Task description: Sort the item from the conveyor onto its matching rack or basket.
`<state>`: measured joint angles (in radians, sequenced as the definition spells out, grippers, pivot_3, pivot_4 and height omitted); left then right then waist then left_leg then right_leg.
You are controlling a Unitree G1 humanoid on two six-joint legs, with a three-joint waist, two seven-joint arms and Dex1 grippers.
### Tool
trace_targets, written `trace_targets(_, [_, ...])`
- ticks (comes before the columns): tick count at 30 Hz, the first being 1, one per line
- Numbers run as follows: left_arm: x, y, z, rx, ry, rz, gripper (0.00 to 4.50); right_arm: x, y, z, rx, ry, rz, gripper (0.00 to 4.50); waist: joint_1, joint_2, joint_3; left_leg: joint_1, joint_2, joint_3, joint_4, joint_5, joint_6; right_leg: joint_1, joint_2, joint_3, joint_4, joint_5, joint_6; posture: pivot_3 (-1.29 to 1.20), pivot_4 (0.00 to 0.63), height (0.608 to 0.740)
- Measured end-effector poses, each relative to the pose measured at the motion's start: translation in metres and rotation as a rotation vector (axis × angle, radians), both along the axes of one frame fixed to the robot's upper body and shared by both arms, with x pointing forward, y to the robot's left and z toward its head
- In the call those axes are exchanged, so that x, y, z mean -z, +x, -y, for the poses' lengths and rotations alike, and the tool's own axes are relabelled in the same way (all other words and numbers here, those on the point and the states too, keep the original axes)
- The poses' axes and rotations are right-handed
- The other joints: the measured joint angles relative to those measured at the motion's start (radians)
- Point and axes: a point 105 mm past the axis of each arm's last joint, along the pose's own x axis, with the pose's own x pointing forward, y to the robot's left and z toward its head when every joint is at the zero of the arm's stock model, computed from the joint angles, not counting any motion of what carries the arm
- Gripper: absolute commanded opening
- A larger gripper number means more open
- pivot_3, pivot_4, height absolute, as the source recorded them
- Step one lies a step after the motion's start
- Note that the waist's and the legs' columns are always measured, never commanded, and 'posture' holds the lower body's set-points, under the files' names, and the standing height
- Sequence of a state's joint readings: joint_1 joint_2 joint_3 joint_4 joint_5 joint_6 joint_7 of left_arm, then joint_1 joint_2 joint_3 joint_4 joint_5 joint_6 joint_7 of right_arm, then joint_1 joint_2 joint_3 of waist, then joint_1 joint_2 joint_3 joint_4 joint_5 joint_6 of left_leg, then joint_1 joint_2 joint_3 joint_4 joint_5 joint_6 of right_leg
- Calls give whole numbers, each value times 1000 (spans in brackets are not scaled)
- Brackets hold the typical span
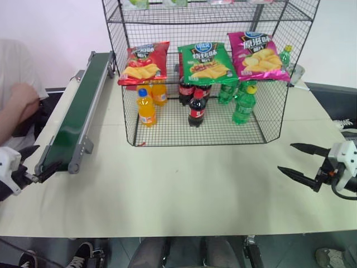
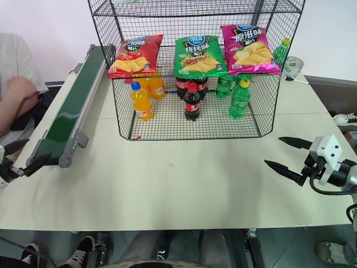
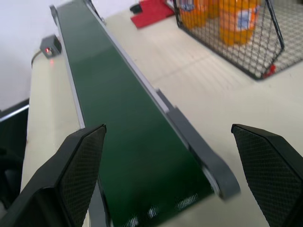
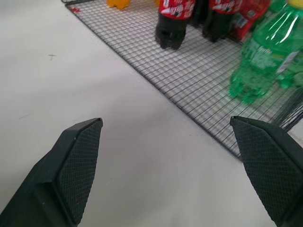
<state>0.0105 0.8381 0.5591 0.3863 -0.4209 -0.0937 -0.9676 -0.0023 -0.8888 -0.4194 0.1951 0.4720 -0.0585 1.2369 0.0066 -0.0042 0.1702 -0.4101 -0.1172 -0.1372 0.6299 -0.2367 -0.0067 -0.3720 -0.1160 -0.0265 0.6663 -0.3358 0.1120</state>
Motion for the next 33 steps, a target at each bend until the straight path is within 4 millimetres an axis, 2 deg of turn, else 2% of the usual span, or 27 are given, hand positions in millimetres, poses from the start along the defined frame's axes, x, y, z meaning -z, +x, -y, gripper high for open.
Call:
trace_targets(19, [0, 3, -2, -1, 43, -1, 4436, 8, 1, -4, -1, -3, -7, 4500, -2, 0, 0, 0, 0, 0, -1, 0, 0, 0, 0, 0, -1, 0, 0, 0, 150, 740])
trace_targets(26, [-6, 12, 2, -16, 40, 48, 4436, 2, 11, -10, -10, 6, 28, 4500, -2, 0, 0, 0, 0, 0, 0, 1, -1, 0, 0, 0, 0, 1, 0, 0, 150, 740])
trace_targets(33, [-2, 14, 8, -18, 27, 61, 4436, 0, 14, -12, -8, 12, 35, 4500, -2, 0, 0, 0, 0, 0, 0, 1, -1, 2, 1, 0, 0, 1, 0, 0, 150, 740])
